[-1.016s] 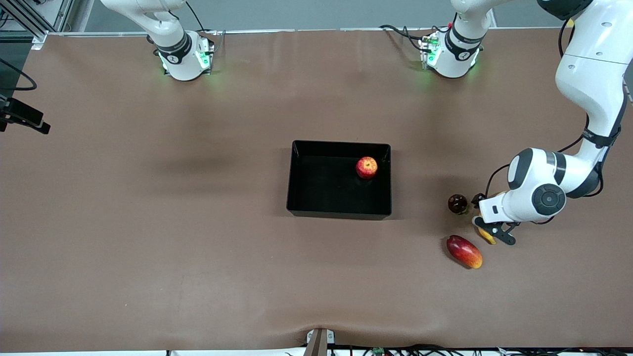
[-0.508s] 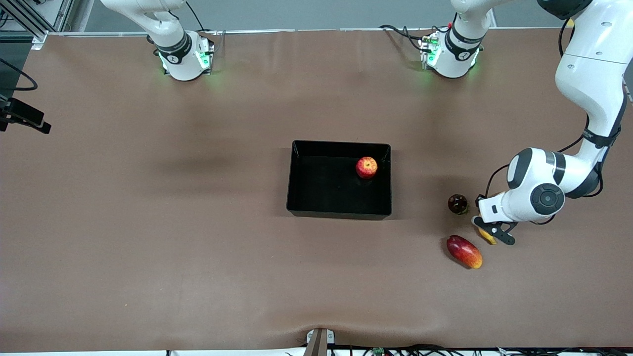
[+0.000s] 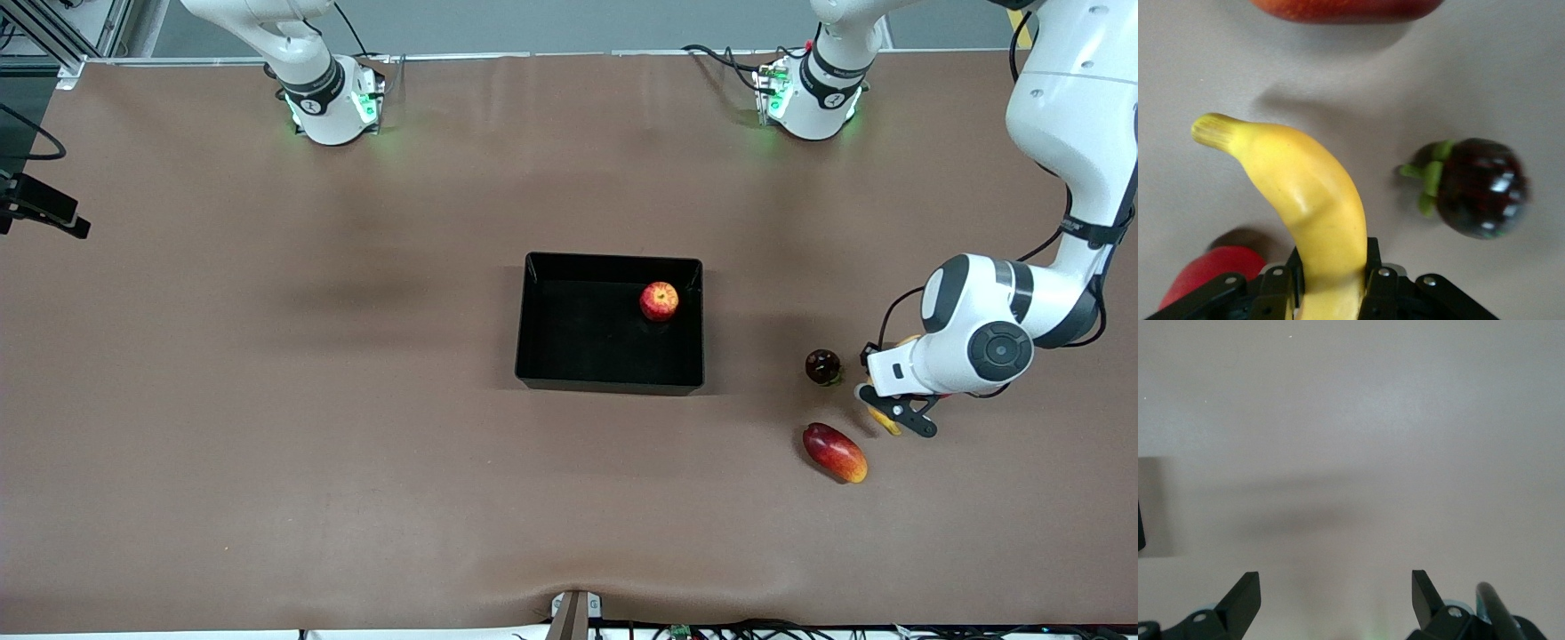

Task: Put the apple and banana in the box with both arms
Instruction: 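Grasp the banana with the left gripper and lift it, then carry the banana over the black box with the left gripper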

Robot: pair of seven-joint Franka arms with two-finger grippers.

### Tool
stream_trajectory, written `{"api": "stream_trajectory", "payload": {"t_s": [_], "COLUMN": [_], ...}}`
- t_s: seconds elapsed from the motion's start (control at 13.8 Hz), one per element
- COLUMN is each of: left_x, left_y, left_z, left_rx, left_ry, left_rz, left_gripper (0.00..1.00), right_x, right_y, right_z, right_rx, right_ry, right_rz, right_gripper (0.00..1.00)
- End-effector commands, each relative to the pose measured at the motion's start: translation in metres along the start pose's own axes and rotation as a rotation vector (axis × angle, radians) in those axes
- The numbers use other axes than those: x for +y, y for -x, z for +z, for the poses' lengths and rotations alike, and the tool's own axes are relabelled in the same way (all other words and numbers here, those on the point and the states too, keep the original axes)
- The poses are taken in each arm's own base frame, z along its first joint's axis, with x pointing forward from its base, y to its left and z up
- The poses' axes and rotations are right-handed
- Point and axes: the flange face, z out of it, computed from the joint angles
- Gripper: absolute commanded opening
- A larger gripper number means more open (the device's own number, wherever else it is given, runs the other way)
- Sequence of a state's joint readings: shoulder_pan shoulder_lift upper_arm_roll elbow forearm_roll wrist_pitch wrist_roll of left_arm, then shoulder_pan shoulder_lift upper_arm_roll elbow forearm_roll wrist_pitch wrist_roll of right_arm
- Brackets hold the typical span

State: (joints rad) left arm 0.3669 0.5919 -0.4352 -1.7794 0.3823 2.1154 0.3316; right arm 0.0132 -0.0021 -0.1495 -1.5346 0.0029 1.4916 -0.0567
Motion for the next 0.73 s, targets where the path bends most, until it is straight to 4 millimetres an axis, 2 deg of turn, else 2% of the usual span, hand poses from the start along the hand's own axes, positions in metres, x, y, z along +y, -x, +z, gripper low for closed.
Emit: {"api": "stream_trajectory", "payload": {"t_s": [0.0, 0.22, 0.36, 0.51, 0.65], "left_x": [0.010, 0.040, 0.072, 0.115, 0.170], "left_y": [0.007, -0.011, -0.032, -0.055, -0.081], "left_z": [-0.030, -0.066, -0.095, -0.111, -0.125], "left_rx": [0.001, 0.039, 0.048, 0.060, 0.074], "left_ry": [0.057, 0.098, 0.111, 0.115, 0.107], "left_rz": [-0.041, -0.122, -0.211, -0.279, -0.338], "left_gripper": [0.00, 0.00, 0.00, 0.00, 0.00], "right_x": [0.001, -0.001, -0.005, 0.000, 0.001], "right_y": [0.000, 0.000, 0.000, 0.000, -0.001], "right_z": [-0.005, -0.005, -0.005, -0.005, -0.004], "right_rx": [-0.003, -0.002, -0.003, -0.002, -0.004], "right_ry": [0.013, 0.012, 0.012, 0.010, 0.010], "right_rz": [0.018, 0.014, 0.006, 0.015, 0.016], "right_gripper": [1.00, 1.00, 1.00, 1.00, 1.00]}}
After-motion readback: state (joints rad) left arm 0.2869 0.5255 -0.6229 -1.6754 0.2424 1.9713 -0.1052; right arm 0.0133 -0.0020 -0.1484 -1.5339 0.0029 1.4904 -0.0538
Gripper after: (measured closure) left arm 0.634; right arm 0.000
